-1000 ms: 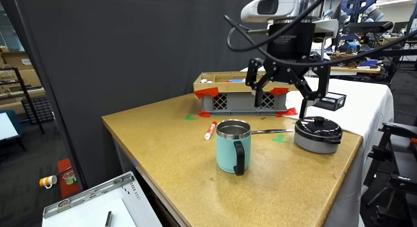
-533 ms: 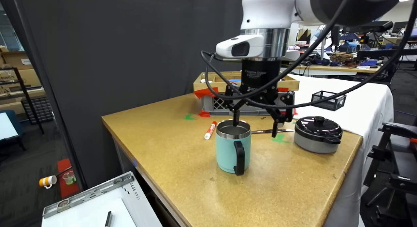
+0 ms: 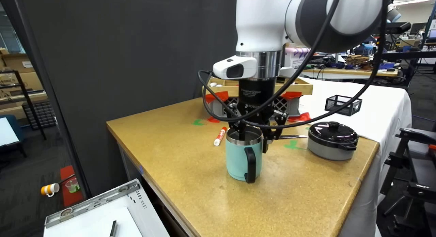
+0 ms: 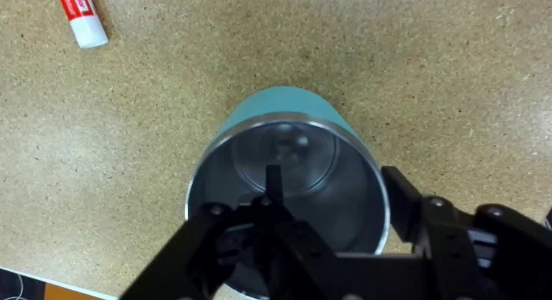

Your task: Move the green cup from left to right, next to the grey bowl

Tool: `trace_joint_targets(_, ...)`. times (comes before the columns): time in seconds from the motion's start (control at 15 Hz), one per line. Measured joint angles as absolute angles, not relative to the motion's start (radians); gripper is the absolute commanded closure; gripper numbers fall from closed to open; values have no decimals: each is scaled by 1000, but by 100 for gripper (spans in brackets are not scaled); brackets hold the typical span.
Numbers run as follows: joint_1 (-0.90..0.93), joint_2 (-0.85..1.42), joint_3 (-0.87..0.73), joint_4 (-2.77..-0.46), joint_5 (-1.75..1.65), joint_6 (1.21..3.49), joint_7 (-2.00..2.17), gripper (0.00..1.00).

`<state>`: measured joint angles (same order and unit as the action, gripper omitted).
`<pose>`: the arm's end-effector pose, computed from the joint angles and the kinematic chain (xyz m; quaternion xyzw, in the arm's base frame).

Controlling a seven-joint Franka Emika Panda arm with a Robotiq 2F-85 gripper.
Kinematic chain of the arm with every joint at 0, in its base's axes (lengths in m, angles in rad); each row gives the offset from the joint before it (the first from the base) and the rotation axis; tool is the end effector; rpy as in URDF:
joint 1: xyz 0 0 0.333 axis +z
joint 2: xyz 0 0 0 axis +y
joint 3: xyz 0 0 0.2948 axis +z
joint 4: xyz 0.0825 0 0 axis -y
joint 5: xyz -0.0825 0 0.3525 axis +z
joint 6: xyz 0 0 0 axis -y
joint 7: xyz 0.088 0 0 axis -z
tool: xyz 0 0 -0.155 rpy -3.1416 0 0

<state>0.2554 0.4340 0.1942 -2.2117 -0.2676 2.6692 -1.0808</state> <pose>0.4758 0.2383 0.1466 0.6416 0.7665 0.0119 0.0274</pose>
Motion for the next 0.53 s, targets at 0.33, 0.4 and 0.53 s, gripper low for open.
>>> trace_joint_targets(0.33, 249, 435, 205, -2208, -268, 2669, -1081, 100)
trace_joint_targets(0.4, 249, 435, 207, -2208, -269, 2669, -1080, 100)
trace_joint_targets(0.53, 249, 432, 207, -2208, -269, 2669, -1079, 98)
